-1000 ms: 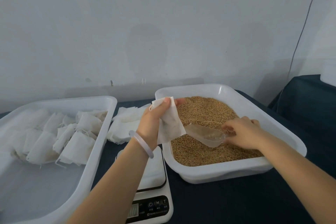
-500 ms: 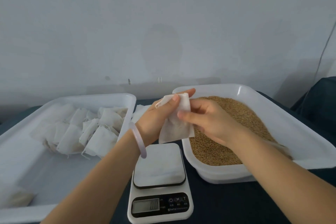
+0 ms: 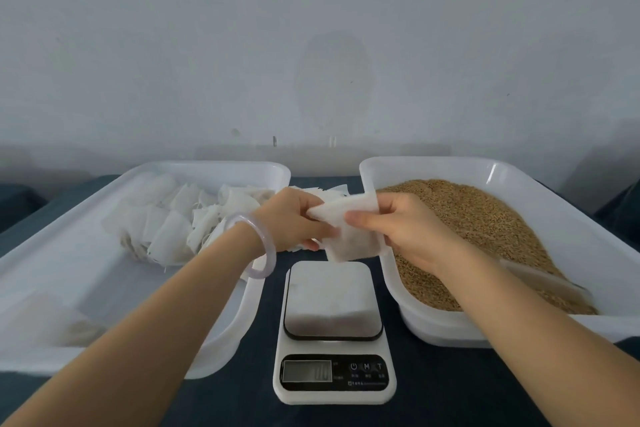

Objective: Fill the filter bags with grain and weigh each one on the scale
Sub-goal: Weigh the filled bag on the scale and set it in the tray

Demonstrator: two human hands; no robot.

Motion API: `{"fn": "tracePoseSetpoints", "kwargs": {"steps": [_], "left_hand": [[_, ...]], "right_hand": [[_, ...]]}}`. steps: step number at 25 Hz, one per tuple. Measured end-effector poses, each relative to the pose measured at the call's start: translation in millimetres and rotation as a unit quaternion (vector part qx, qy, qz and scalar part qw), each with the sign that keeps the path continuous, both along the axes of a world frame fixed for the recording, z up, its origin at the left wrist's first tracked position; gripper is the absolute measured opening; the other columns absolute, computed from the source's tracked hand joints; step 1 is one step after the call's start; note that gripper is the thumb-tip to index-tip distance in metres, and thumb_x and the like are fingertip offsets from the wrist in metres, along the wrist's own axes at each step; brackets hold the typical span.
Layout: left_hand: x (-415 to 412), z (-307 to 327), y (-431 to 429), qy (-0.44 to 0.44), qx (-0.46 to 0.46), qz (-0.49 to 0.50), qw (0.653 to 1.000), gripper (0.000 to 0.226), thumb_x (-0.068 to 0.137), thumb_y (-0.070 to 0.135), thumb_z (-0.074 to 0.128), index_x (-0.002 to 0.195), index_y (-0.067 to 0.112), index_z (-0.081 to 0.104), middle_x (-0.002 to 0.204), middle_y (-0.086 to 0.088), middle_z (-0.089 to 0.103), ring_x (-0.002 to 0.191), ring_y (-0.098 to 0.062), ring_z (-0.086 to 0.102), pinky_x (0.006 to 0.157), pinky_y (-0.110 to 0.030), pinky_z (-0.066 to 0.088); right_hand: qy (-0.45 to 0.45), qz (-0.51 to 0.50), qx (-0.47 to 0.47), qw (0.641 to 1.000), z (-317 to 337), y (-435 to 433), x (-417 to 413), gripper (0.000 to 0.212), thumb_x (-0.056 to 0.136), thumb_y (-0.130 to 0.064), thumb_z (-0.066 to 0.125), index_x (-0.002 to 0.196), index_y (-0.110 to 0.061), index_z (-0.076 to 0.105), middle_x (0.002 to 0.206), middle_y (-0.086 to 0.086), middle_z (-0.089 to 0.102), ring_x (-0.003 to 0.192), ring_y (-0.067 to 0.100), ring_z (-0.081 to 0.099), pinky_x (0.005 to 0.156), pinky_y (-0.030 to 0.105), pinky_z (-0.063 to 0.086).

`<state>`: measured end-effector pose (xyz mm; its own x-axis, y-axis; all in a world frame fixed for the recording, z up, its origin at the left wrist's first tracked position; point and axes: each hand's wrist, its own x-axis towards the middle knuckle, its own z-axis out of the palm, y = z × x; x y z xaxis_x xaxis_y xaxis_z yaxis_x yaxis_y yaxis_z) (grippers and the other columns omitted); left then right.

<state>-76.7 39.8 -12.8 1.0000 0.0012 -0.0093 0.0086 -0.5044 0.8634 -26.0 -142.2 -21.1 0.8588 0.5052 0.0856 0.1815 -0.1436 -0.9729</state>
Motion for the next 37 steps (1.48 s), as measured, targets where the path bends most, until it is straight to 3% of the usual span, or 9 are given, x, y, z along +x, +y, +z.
{"fn": "tracePoseSetpoints", "kwargs": {"steps": [3,12,16,19,21,23,30,35,37], "left_hand": [[-0.6,-2.9,4.5,0.033,0.077,-0.015,0.996,0.009,0.084,0.007,0.065,0.075,0.009,0.061,0.07,-0.004,0.061,0.067,-0.02,0.067,0.078,-0.036,0.058],[4.8,-10.3,-6.6,0.067,0.35,-0.055,0.933,0.028,0.077,0.026,0.067,0.054,0.025,0.051,0.052,0.006,0.051,0.05,-0.014,0.052,0.049,-0.021,0.04],[3.9,-13.6,-5.2,0.054,0.337,-0.046,0.939,0.023,0.08,0.021,0.063,0.058,0.026,0.058,0.06,0.007,0.059,0.052,-0.014,0.059,0.055,-0.025,0.051],[2.5,-14.4,-3.2,0.047,0.336,-0.053,0.939,0.028,0.077,0.02,0.065,0.053,0.029,0.055,0.052,0.012,0.054,0.053,-0.009,0.054,0.051,-0.023,0.044],[4.0,-17.2,-5.1,0.052,0.373,-0.074,0.924,0.018,0.078,0.023,0.067,0.061,0.028,0.063,0.053,0.012,0.053,0.055,-0.006,0.05,0.052,-0.021,0.038],[5.6,-20.8,-9.7,0.057,0.412,-0.095,0.904,0.006,0.08,0.027,0.067,0.083,0.023,0.071,0.065,0.009,0.057,0.066,-0.012,0.055,0.06,-0.024,0.043],[4.2,-21.4,-17.0,0.064,0.447,-0.113,0.885,0.013,0.085,0.029,0.063,0.092,0.021,0.069,0.076,0.002,0.06,0.079,-0.02,0.058,0.064,-0.027,0.041],[0.2,-23.3,-14.7,0.054,0.422,-0.117,0.898,0.016,0.084,0.028,0.06,0.073,0.033,0.05,0.072,0.014,0.052,0.079,-0.017,0.053,0.065,-0.025,0.038],[0.3,-24.1,-11.8,0.038,0.378,-0.111,0.918,0.016,0.08,0.028,0.064,0.083,0.032,0.048,0.085,0.011,0.057,0.085,-0.017,0.054,0.073,-0.027,0.042]], "right_hand": [[-0.141,0.042,-0.152,0.977,-2.6,0.6,2.8,0.023,0.076,-0.023,0.078,0.06,-0.012,0.063,0.049,-0.016,0.052,0.048,0.001,0.047,0.05,0.012,0.035],[-0.261,0.116,-0.359,0.888,-11.9,18.6,6.9,0.042,0.078,-0.03,0.066,0.051,-0.016,0.037,0.048,-0.006,0.032,0.043,0.008,0.026,0.041,0.021,0.018],[-0.3,0.123,-0.406,0.855,-17.0,21.7,7.6,0.042,0.075,-0.034,0.069,0.046,-0.023,0.042,0.046,-0.007,0.039,0.05,0.008,0.034,0.056,0.022,0.036],[-0.306,0.112,-0.399,0.857,-20.0,21.8,9.7,0.043,0.073,-0.033,0.071,0.042,-0.025,0.043,0.043,-0.007,0.039,0.05,0.008,0.036,0.056,0.018,0.032],[-0.316,0.114,-0.416,0.845,-23.7,23.3,11.1,0.038,0.074,-0.035,0.069,0.045,-0.026,0.047,0.044,-0.009,0.042,0.053,0.008,0.041,0.082,0.021,0.034],[-0.336,0.116,-0.449,0.82,-26.7,26.3,12.9,0.027,0.075,-0.038,0.067,0.053,-0.029,0.055,0.049,-0.011,0.047,0.061,0.009,0.047,0.101,0.028,0.02],[-0.343,0.129,-0.486,0.794,-25.6,32.5,11.5,0.032,0.072,-0.039,0.07,0.051,-0.027,0.049,0.051,-0.01,0.045,0.056,0.003,0.037,0.078,0.029,0.019],[-0.35,0.125,-0.461,0.806,-28.4,29.4,7.0,0.018,0.073,-0.04,0.067,0.068,-0.024,0.065,0.063,-0.008,0.055,0.077,0.014,0.054,0.098,0.029,0.02],[-0.331,0.12,-0.442,0.825,-24.3,25.3,6.6,0.025,0.071,-0.044,0.07,0.078,-0.02,0.068,0.064,-0.007,0.055,0.077,0.016,0.055,0.087,0.014,0.03]]}}
